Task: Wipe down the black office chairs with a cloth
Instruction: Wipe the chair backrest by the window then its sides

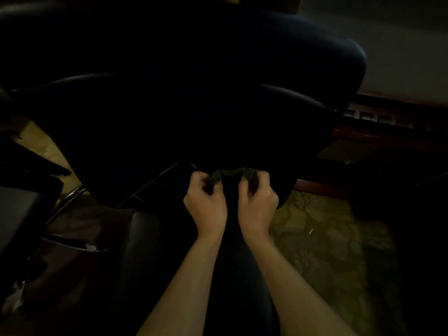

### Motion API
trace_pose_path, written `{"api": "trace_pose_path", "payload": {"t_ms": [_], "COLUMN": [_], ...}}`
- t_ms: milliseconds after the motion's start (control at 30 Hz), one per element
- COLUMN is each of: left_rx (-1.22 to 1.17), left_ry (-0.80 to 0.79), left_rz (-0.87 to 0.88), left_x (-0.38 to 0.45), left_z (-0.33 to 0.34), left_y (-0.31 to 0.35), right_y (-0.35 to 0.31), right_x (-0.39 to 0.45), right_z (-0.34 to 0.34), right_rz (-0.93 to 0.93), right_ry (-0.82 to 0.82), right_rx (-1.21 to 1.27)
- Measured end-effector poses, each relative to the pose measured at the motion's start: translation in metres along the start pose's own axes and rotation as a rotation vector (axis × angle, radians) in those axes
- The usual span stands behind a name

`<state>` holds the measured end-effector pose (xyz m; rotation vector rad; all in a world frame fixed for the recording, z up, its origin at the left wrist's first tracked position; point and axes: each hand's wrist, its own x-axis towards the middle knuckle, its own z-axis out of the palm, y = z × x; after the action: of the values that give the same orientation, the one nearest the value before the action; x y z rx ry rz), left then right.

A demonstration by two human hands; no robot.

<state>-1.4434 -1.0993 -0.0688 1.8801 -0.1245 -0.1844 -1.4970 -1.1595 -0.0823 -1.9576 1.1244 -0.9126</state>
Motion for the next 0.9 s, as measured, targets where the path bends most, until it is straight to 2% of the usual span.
{"api": "trace_pose_path", "payload": {"t_ms": [67,200,400,500,567,733,833,900], "left_rx": [0.001,-0.078,-0.238,-0.191,-0.157,-0.014,0.008,-0.061], "left_ry": [-0.029,0.010,0.108,0.091,0.080,0.058,0.035,0.052], "left_rz": [-0.056,-0.051,0.085,0.135,0.105,-0.126,-0.117,-0.070], "left_x": [0.003,0.017,0.051,0.058,0.057,0.047,0.052,0.060], "left_z": [-0.007,-0.022,-0.056,-0.063,-0.063,-0.067,-0.075,-0.083], "left_y": [-0.017,-0.006,0.045,0.036,0.013,-0.054,-0.060,-0.044], "right_y": [0.003,-0.022,-0.091,-0.093,-0.081,-0.043,-0.047,-0.065], "right_x": [-0.009,-0.005,0.017,0.012,-0.001,-0.041,-0.047,-0.042], "right_z": [0.006,0.012,0.021,0.033,0.044,0.070,0.079,0.079], "right_rz": [0.041,0.027,-0.041,-0.051,-0.021,0.188,0.305,0.270], "right_ry": [-0.051,-0.023,0.041,0.092,0.074,-0.116,-0.094,-0.058], "right_rx": [0.009,0.030,0.146,0.138,0.109,0.007,0.002,0.059]}}
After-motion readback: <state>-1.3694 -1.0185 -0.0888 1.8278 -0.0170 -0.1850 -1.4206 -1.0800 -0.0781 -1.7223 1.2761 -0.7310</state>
